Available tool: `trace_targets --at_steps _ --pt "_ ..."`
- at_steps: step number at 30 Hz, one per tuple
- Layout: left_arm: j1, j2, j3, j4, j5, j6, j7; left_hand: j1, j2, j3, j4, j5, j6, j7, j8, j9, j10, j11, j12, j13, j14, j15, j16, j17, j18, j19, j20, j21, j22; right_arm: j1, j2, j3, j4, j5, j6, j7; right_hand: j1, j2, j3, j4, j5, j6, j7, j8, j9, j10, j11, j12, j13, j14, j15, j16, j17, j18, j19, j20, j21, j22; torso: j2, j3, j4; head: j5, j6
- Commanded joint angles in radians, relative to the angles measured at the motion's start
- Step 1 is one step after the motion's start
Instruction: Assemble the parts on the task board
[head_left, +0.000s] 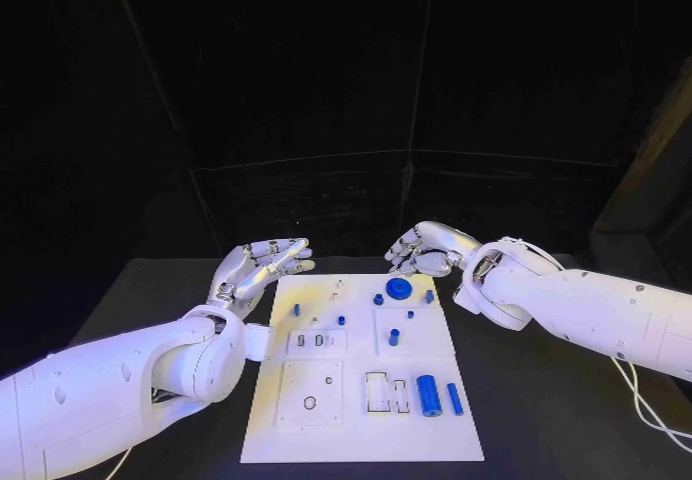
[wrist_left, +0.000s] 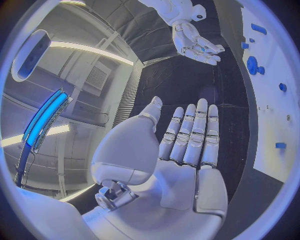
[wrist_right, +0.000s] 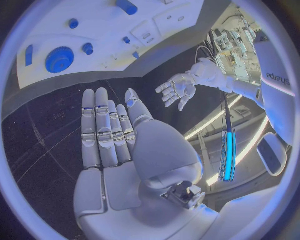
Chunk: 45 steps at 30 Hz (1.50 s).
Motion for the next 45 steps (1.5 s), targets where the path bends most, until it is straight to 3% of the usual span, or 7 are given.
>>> trace_targets --at_steps 1,4,8,11,20,30,45 --pt "0.000 -0.004 0.001 0.016 -0.070 0.049 0.088 -0.002 0.011 -0.001 -0.007 0.004 0.009 0.021 0.000 -0.002 0.010 -0.003 0.002 0.001 0.011 -0.001 0.000 -0.001 0.015 0.008 -0.002 0.004 -0.001 0.006 0.020 0.002 -0.007 -0.288 0.092 -0.128 0.002 -0.005 -0.013 -0.003 -0.011 0.026 -0.012 -0.016 -0.001 0.034 -0.016 -0.018 0.002 0.092 -0.022 0.054 0.041 0.019 0.038 -0.021 0.086 0.048 0.027 -0.0035 0.0104 -0.005 0.005" --pt "-0.001 -0.004 0.001 0.019 -0.081 0.054 0.086 -0.002 0.011 -0.001 -0.008 0.004 0.011 0.020 -0.001 -0.002 0.012 -0.003 0.001 0.001 0.013 -0.001 -0.001 -0.002 0.015 0.009 -0.002 0.004 -0.002 0.008 0.039 0.002 -0.018 -0.358 0.119 -0.155 0.000 0.003 -0.022 -0.001 -0.011 0.034 -0.018 -0.030 -0.001 0.043 -0.019 -0.026 0.003 0.111 -0.032 0.132 0.094 0.017 0.048 -0.027 0.145 0.084 0.036 -0.0043 0.0161 -0.010 0.005" --pt "-0.002 -0.003 0.001 0.018 -0.087 0.060 0.085 -0.001 0.011 -0.001 -0.012 0.005 0.012 0.020 -0.003 -0.003 0.014 -0.004 -0.001 0.001 0.015 -0.002 -0.003 -0.003 0.015 0.013 -0.003 0.005 -0.003 0.009 0.064 0.002 -0.038 -0.412 0.148 -0.168 0.004 0.004 -0.040 -0.003 -0.010 0.038 -0.020 -0.051 -0.001 0.031 -0.020 -0.027 0.003 0.100 -0.031 0.266 0.180 0.017 0.038 -0.031 0.230 0.143 0.044 -0.0052 0.0192 -0.014 0.006" --pt "-0.003 0.000 0.001 0.016 -0.089 0.065 0.083 0.000 0.011 -0.001 -0.015 0.004 0.013 0.020 -0.005 -0.003 0.015 -0.004 -0.003 0.000 0.015 -0.002 -0.005 -0.004 0.015 0.016 -0.003 0.005 -0.003 0.009 0.080 0.002 -0.050 -0.440 0.169 -0.173 0.010 0.013 -0.050 -0.004 -0.008 0.034 -0.020 -0.056 -0.002 0.022 -0.019 -0.026 0.004 0.092 -0.030 0.347 0.236 0.000 0.070 -0.029 0.355 0.292 0.049 -0.0066 0.0216 -0.015 0.005" --pt "-0.005 0.004 0.001 0.015 -0.090 0.075 0.080 -0.002 0.011 -0.002 -0.016 0.004 0.014 0.020 -0.007 -0.003 0.014 -0.003 -0.007 0.000 0.015 -0.002 -0.009 -0.005 0.015 0.020 -0.004 0.006 -0.004 0.009 0.102 0.003 -0.065 -0.480 0.198 -0.185 0.025 0.018 -0.059 -0.003 0.005 0.011 -0.008 -0.057 -0.002 -0.020 -0.010 -0.027 0.002 0.071 -0.019 0.466 0.322 -0.021 0.106 -0.019 0.496 0.467 0.062 -0.0073 0.0263 -0.018 0.009" --pt "-0.005 0.002 0.001 0.010 -0.091 0.083 0.076 -0.006 0.012 -0.003 -0.018 0.004 0.013 0.022 -0.012 -0.004 0.013 -0.002 -0.012 -0.001 0.014 -0.001 -0.014 -0.007 0.015 0.024 -0.004 0.006 -0.006 0.009 0.125 0.003 -0.089 -0.490 0.226 -0.183 0.031 0.026 -0.057 -0.004 0.000 0.006 -0.009 -0.057 -0.002 -0.035 -0.008 -0.027 0.001 0.068 -0.017 0.573 0.426 -0.031 0.129 -0.015 0.558 0.547 0.073 -0.0095 0.0337 -0.021 0.007" --pt "-0.005 -0.001 0.001 0.007 -0.090 0.086 0.071 -0.011 0.015 -0.005 -0.020 0.004 0.011 0.024 -0.018 -0.005 0.010 0.000 -0.020 -0.002 0.012 0.001 -0.022 -0.010 0.014 0.026 -0.003 0.004 -0.009 0.009 0.126 0.003 -0.104 -0.495 0.244 -0.185 0.049 0.049 -0.042 -0.005 -0.017 0.009 -0.009 -0.056 -0.002 -0.032 -0.008 -0.026 0.001 0.063 -0.017 0.644 0.490 -0.038 0.145 -0.014 0.602 0.604 0.083 -0.0059 0.0364 -0.019 0.000"
